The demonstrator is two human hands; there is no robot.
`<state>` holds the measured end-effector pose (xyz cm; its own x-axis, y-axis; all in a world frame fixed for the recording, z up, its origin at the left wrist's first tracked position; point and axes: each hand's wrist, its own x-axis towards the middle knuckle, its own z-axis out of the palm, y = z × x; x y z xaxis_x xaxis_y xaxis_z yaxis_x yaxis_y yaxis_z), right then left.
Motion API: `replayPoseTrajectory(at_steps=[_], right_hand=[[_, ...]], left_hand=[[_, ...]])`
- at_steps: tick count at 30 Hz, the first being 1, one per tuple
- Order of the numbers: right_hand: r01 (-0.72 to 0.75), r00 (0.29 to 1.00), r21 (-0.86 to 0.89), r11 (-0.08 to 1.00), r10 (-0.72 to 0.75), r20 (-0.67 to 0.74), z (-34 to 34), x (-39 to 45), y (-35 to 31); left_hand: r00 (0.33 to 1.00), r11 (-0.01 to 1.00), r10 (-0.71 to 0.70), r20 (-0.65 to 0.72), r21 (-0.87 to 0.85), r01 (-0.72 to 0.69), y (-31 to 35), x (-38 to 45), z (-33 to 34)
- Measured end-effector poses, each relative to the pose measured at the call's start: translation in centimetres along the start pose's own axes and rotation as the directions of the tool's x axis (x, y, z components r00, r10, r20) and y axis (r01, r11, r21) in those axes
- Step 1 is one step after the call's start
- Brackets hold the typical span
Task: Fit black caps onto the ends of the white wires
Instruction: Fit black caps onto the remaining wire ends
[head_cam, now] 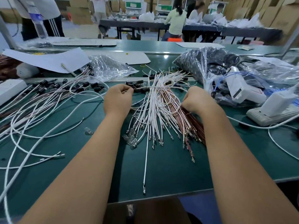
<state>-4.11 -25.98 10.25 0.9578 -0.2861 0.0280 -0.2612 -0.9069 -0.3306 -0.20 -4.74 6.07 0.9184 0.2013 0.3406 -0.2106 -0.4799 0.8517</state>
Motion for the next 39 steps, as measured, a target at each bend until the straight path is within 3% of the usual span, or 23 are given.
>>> replayPoseTrajectory(at_steps=[5, 13, 15, 17, 20, 22, 23, 25, 27, 29, 31, 33, 39], right_hand=[[-0.017, 0.998, 0.059, 0.998, 0.014, 0.06, -0.1, 0.3, 0.5], [-0.028, 0.997, 0.091, 0.995, 0.034, -0.062, -3.0, 0.2, 0.7], [0.032, 0.994, 0.206, 0.978, -0.011, -0.106, -3.6, -0.1, 0.3], [0.152, 0.975, 0.467, 0.871, -0.054, -0.217, -4.1, -0.6, -1.0], [0.249, 0.955, 0.847, 0.469, 0.025, -0.294, -4.6, -1.0, -3.6], [0.244, 0.961, 0.94, 0.24, 0.068, -0.267, -3.8, -1.2, -5.4], [0.239, 0.963, 0.949, 0.206, 0.074, -0.259, -3.0, -1.3, -6.2], [0.234, 0.967, 0.948, 0.217, 0.05, -0.25, -1.1, -1.6, -7.7], [0.244, 0.965, 0.918, 0.311, 0.018, -0.263, 0.8, -1.7, -8.9], [0.329, 0.921, 0.816, 0.476, 0.029, -0.388, 2.3, -1.6, -9.5], [0.409, 0.832, 0.628, 0.662, 0.012, -0.554, 3.3, -1.4, -9.4], [0.392, 0.787, 0.461, 0.796, -0.031, -0.616, 3.9, -1.5, -8.9], [0.311, 0.817, 0.413, 0.856, -0.018, -0.577, 4.3, -1.6, -7.8]], left_hand=[[0.999, 0.997, -0.039, -0.024, -0.061, 0.037, -0.2, 0.1, 0.1], [0.999, 0.991, -0.036, 0.029, -0.128, 0.039, -0.4, 0.2, 0.0], [0.999, 0.987, -0.038, 0.028, -0.154, 0.042, -0.3, 0.1, 0.0], [0.999, 0.983, -0.038, 0.013, -0.178, 0.039, -0.3, 0.0, 0.0], [0.998, 0.965, -0.059, -0.029, -0.257, 0.05, -0.3, 0.1, 0.0], [0.995, 0.94, -0.085, -0.046, -0.335, 0.065, -0.3, 0.2, -0.1], [0.994, 0.928, -0.094, -0.048, -0.366, 0.07, -0.4, 0.2, -0.2], [0.993, 0.903, -0.103, -0.054, -0.423, 0.071, -0.3, 0.1, -0.4], [0.993, 0.885, -0.107, -0.056, -0.461, 0.069, -0.2, 0.2, -0.6], [0.994, 0.862, -0.108, -0.025, -0.501, 0.081, -0.2, 0.4, -0.9], [0.994, 0.852, -0.107, 0.025, -0.512, 0.104, -0.3, 0.5, -1.2], [0.993, 0.864, -0.102, 0.059, -0.49, 0.118, -0.3, 0.7, -1.3], [0.99, 0.955, -0.045, 0.131, -0.286, 0.081, -0.4, 0.7, -1.0]])
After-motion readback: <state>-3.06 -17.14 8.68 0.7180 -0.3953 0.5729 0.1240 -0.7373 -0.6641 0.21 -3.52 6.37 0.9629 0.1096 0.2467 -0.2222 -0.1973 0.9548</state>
